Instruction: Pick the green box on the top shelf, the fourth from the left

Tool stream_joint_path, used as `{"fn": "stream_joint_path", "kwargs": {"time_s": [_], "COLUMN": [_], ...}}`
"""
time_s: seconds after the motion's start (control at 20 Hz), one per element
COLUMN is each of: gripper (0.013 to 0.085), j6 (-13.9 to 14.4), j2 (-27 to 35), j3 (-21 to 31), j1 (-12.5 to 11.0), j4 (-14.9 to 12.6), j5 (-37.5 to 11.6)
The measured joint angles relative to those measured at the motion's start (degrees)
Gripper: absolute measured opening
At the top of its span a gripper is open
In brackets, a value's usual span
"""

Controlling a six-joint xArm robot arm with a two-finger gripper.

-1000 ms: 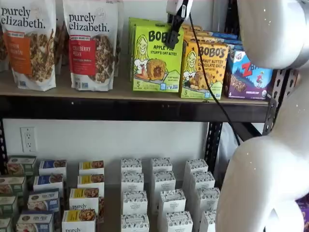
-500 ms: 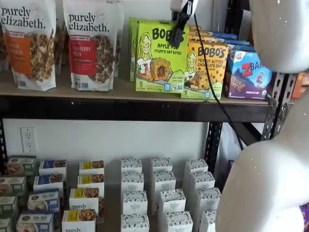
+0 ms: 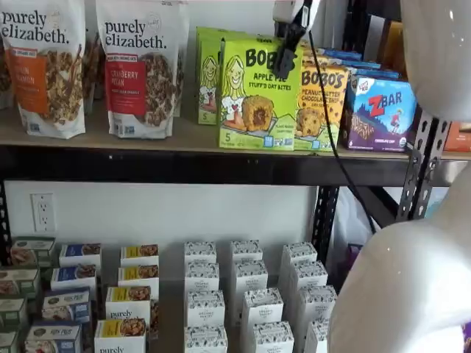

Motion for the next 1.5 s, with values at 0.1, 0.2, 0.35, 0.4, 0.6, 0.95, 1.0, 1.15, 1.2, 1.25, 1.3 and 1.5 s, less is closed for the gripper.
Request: {"fn": "stream_joint_path", "kwargs": {"time_s": [0.1, 0.2, 0.35, 0.4, 0.6, 0.95, 1.0, 1.15, 1.2, 1.25, 1.3, 1.5], "gripper": [0.0250, 0.0250, 0.0250, 0.0250, 0.0250, 0.0250, 0.0250, 0.0250, 0.0250, 0.0250, 0.0250, 0.0250], "j6": [-0.67, -1.29, -2.17, -2.47, -3.43, -5.63, -6.02, -7.39, -7.91, -8.48, -8.83, -9.88], "j2": [-1.20, -2.34, -4.32, -5.07, -7.50, -11.83, -12.32, -14.03, -14.60, -15.18, -15.56, -16.86], "j3": [1.22, 2.37, 4.44, 5.21, 7.74, 12.86, 13.48, 15.62, 16.31, 17.00, 17.43, 18.79], "j1": [-0.69, -1.36, -2.19, -2.48, -3.39, -5.15, -5.48, -6.72, -7.24, -7.82, -8.22, -9.33], "j4": [-0.06, 0.05, -0.12, -0.16, -0.39, -1.61, -1.71, -1.97, -1.98, -1.87, -1.73, -1.46], "j5": [0.22, 0.37, 0.41, 0.40, 0.62, 0.59, 0.61, 0.49, 0.52, 0.59, 0.63, 1.09]}}
